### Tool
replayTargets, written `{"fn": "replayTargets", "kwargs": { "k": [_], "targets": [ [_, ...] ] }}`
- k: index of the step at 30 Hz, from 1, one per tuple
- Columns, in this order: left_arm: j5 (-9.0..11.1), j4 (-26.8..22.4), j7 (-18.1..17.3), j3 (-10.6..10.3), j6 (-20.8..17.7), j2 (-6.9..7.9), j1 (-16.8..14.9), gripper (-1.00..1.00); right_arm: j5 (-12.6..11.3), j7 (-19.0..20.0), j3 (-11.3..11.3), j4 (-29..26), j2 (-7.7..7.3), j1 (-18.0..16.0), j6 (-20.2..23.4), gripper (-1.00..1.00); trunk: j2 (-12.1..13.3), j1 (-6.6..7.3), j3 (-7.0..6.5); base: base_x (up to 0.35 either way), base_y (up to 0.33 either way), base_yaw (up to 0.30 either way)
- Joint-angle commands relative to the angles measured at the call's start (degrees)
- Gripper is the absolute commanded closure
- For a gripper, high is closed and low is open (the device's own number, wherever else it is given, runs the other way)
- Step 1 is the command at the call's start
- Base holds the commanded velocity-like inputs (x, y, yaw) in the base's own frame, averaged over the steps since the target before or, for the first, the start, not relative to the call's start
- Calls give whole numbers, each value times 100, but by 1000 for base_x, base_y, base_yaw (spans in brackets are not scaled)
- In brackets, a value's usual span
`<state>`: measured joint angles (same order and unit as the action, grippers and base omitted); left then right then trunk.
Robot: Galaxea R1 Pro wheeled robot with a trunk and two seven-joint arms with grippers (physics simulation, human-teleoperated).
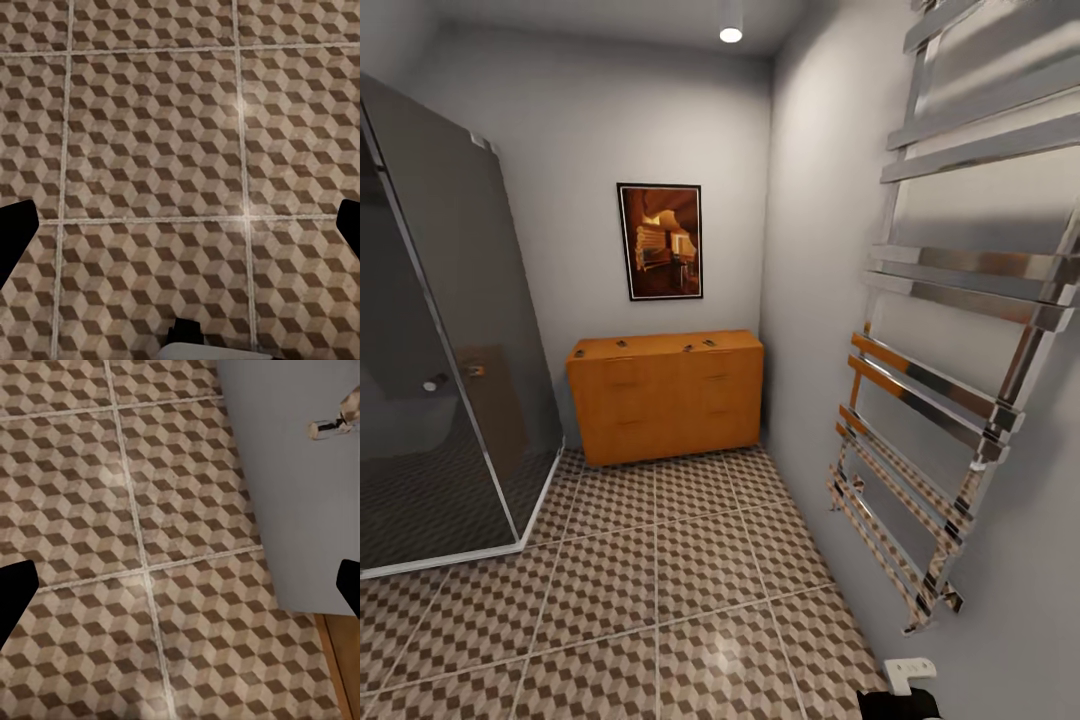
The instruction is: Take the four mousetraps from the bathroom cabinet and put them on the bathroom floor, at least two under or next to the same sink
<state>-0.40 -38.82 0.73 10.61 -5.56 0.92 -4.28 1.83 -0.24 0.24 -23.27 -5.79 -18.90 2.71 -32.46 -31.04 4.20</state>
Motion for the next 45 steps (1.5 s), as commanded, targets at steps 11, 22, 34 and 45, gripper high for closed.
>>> {"fn": "replayTargets", "kwargs": {
  "k": [11, 22, 34, 45],
  "targets": [
    [-4, -12, 7, 9, -33, 3, -2, -100, 19, -2, 2, -10, -1, -2, 28, -100, 433, 240, -187, 0, 0, 0],
    [-4, -12, 6, 11, -33, 5, -2, -100, 19, -2, 2, -11, -1, -1, 28, -100, 874, 481, -384, 0, 0, 27],
    [-4, -12, 6, 9, -33, 3, -2, -100, 19, -2, 2, -11, -1, -2, 28, -100, 955, 525, -420, 0, 0, 62],
    [-4, -12, 6, 11, -33, 5, -1, -100, 19, -2, 2, -11, -1, -2, 28, -100, 955, 525, -420, 0, 0, 282]
  ]
}}
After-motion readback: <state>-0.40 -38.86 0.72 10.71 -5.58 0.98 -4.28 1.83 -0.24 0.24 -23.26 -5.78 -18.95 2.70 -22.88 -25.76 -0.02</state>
